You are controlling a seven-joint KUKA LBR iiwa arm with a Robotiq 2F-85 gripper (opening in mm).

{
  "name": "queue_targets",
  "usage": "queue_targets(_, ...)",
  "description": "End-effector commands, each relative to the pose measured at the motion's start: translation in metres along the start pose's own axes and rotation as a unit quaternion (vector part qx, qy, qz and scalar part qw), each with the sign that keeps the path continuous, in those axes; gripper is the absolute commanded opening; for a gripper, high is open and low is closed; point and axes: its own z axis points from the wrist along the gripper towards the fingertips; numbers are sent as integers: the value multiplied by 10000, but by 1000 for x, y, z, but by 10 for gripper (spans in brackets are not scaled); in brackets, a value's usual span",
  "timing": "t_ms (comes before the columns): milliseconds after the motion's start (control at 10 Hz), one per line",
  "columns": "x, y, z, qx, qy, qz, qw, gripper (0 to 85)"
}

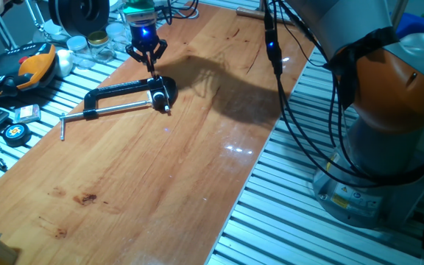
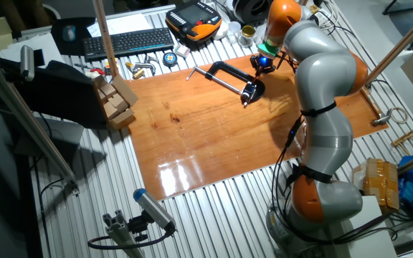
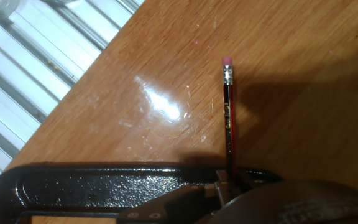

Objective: Insert the pencil into the pencil sharpener

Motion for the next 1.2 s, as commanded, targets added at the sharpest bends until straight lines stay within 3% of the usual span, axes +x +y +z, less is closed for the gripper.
queue_targets(0,1,0,0,0,0,0,10000,0)
queue_targets(1100,11,-1,1,11,10,31,10000,0)
